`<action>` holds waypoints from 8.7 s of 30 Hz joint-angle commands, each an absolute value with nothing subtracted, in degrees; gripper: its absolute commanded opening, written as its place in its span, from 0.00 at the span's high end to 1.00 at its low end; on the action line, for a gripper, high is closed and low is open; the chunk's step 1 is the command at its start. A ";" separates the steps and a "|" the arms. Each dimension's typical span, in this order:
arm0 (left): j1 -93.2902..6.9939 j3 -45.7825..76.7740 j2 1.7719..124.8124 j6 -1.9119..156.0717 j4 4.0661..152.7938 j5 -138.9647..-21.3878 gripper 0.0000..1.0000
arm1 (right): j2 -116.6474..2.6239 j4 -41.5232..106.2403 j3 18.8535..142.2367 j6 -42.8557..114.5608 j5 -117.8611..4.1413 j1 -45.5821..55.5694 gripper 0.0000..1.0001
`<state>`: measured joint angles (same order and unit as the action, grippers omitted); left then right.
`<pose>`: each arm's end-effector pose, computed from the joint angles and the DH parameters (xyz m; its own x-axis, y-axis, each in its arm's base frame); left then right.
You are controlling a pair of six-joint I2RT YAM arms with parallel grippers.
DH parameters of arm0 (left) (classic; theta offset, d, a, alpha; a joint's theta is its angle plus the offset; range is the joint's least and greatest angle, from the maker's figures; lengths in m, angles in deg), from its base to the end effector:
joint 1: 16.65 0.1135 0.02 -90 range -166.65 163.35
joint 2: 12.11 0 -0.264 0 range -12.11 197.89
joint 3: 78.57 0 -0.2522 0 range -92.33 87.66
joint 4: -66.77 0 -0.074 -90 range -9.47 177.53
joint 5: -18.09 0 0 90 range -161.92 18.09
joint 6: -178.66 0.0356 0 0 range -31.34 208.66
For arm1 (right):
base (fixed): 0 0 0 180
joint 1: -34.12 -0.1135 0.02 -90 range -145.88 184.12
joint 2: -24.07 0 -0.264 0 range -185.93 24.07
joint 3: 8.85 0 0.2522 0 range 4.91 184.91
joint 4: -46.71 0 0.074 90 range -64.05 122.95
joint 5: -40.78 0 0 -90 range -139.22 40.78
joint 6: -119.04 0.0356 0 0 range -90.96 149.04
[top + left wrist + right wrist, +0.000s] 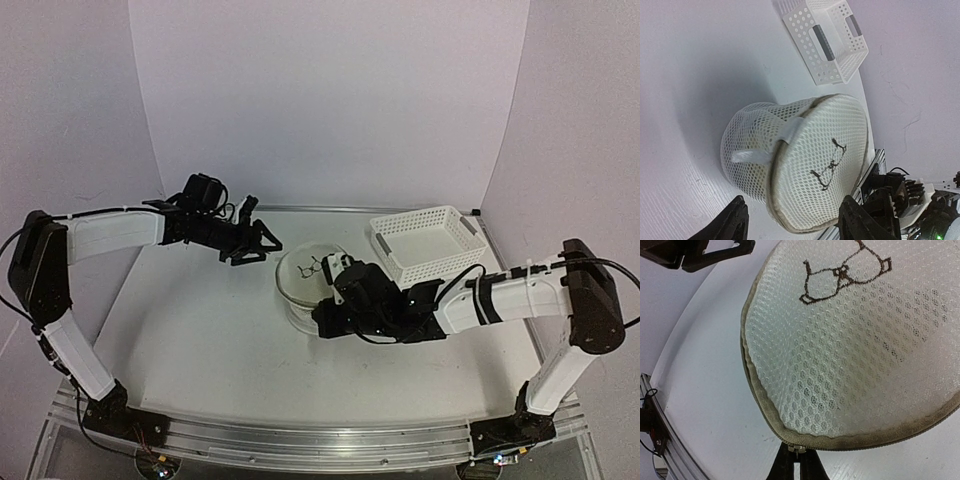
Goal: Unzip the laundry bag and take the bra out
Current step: Adjust the laundry bag at the center of the board, then hold the laundry bag at the center of the board, then unzip the zipper of the laundry bag, then adjust the laundry bag at the center of the board, then hold the laundry bag at the center of the board, then unzip the zipper of the laundry bag, then adjust the laundry bag at the center of the board.
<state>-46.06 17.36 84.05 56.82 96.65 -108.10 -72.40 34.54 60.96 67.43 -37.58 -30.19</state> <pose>0.3131 -0.2006 0.2545 -0.9057 0.0218 -0.4233 0.3542 0.5874 -0.7277 0.1625 0.3213 0.1944 -0.7188 -0.0912 -0.6892 -0.4696 0.7947 0.3846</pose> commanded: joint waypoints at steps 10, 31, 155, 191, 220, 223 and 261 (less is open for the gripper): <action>-48.34 36.33 69.47 34.79 78.89 -113.67 0.34 | -77.29 37.79 70.39 70.82 -38.03 -30.39 1.00; -52.21 45.83 72.60 14.94 58.58 -109.68 0.39 | -79.90 40.46 74.70 70.25 -40.78 -31.15 1.00; -43.97 36.17 63.76 34.01 84.56 -108.70 0.22 | -79.55 34.93 73.46 71.76 -34.70 -29.75 1.00; -53.86 39.77 80.66 13.39 56.55 -106.79 0.61 | -74.81 39.25 67.20 70.64 -34.86 -29.72 1.00; -53.98 37.79 78.63 19.26 55.99 -113.42 1.00 | -65.96 39.06 57.04 59.03 -30.32 -28.36 1.00; -53.96 37.05 78.57 20.59 56.01 -115.02 1.00 | -64.33 38.95 55.19 57.64 -31.15 -27.21 1.00; -47.97 12.12 88.68 57.59 96.19 -121.42 1.00 | -50.03 39.30 43.85 52.17 -38.52 -24.04 1.00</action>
